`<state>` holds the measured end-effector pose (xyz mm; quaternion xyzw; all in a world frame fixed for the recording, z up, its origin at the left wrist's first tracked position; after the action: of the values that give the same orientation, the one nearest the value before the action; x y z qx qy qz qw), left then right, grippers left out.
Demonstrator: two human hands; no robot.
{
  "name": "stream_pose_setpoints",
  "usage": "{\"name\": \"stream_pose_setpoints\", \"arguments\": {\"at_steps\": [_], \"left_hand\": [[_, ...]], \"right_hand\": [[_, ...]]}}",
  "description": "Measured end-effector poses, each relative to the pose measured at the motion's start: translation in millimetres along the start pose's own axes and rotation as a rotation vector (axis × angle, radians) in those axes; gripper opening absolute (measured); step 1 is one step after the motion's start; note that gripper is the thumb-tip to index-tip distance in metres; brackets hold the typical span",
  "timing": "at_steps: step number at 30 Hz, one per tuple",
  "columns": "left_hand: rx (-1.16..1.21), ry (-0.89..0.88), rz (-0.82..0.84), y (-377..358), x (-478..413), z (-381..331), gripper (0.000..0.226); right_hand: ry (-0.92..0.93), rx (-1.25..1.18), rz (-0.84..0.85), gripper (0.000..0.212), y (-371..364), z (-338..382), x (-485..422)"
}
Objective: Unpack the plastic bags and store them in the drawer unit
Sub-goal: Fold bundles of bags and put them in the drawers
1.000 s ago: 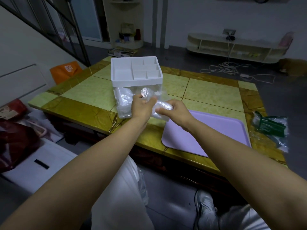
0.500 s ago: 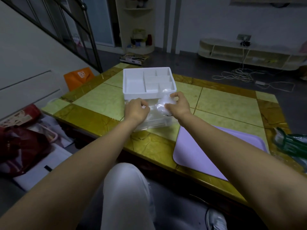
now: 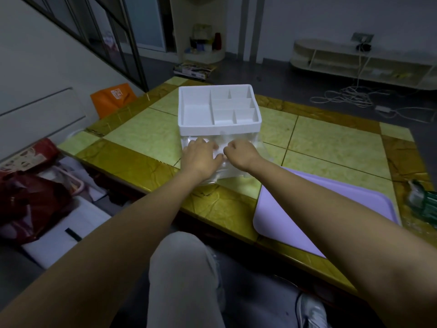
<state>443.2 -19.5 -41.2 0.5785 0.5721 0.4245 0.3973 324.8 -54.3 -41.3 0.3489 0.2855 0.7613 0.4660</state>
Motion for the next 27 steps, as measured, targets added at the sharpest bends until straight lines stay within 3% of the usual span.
{"name": "stream_pose_setpoints", "arguments": {"at_steps": [3, 5, 8, 12, 16, 22, 27], "left_hand": [[-0.099, 0.013, 0.057, -4.0, -1.2, -3.4, 0.038], [-0.125, 0.020, 0.070, -5.7, -0.3, -4.3, 0.038], [-0.139, 0.035, 0.096, -6.7, -0.6, -5.6, 0.041], [-0.119, 0.024, 0.076, -7.0, 4.8, -7.0, 0.047], [-0.061, -0.006, 0.040, -9.8, 16.8, -6.8, 0.050], [-0.074, 0.036, -0.075, -8.9, 37.4, -1.1, 0.061], [-0.131, 0.055, -0.152, -15.4, 50.7, 1.9, 0.069]], "right_hand": [[-0.059, 0.342, 0.004, 0.037, -2.3, -4.7, 5.0], [-0.022, 0.426, -0.046, 0.037, -5.5, -5.1, 8.9], [0.053, 0.414, -0.095, 0.036, -6.1, -6.7, 12.4], [0.040, 0.261, -0.054, 0.052, -0.5, -17.0, 18.0], [0.071, 0.163, -0.016, 0.055, 0.8, -21.7, 32.9], [0.125, 0.489, 0.032, 0.060, -6.7, -24.0, 43.9], [0.187, 0.583, -0.206, 0.038, -6.4, -20.6, 48.1]]}}
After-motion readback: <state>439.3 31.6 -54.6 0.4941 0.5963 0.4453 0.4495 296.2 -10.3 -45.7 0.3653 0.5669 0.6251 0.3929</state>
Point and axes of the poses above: each hand's wrist, its own x-axis away from the middle knuckle, its own y-axis out of the back of the hand, z = x × y, the point moved 4 cm from there along -x, towards the middle knuckle, and after that the axes turned 11 degrees about z, right-handed, at the moved point
